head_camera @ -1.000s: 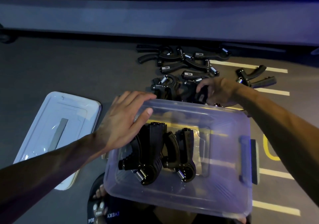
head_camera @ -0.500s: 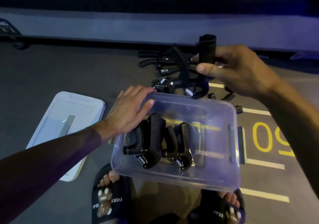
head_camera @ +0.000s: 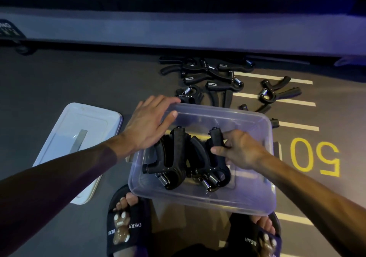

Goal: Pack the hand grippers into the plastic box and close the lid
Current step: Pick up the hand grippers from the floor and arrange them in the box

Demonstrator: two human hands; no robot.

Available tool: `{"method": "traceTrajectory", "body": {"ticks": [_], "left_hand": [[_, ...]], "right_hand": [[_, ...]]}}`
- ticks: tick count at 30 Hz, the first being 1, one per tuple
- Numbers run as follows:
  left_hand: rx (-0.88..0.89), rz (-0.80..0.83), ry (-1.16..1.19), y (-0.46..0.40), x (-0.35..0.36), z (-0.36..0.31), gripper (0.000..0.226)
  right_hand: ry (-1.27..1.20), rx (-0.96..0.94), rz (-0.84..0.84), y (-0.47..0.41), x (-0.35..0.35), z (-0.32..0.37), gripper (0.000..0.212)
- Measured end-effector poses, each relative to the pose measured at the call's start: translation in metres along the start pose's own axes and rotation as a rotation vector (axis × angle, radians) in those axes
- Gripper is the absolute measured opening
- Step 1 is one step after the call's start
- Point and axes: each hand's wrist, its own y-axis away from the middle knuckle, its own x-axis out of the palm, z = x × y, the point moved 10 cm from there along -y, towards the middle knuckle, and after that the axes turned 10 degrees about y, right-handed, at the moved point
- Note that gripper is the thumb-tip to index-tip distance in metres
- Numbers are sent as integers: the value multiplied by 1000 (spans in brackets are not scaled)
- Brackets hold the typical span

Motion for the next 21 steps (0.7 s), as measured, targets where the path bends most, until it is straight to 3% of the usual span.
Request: {"method": "traceTrajectory", "body": {"ticks": [3, 9, 12, 15, 21], "left_hand": [[2, 4, 3, 0, 0, 1, 42], [0, 5, 20, 0, 0, 1, 42], [0, 4, 24, 0, -1, 1, 43], [-1, 1, 27, 0, -2, 0, 43], [-10, 10, 28, 0, 0, 1, 44]], "right_hand": [[-94, -26, -19, -1, 8, 4, 27], [85, -48, -50, -3, 17, 6, 39], [337, 19, 13, -5, 30, 0, 69], [326, 95, 28, 0, 35, -5, 86], [324, 94, -9, 8, 34, -8, 56]]}}
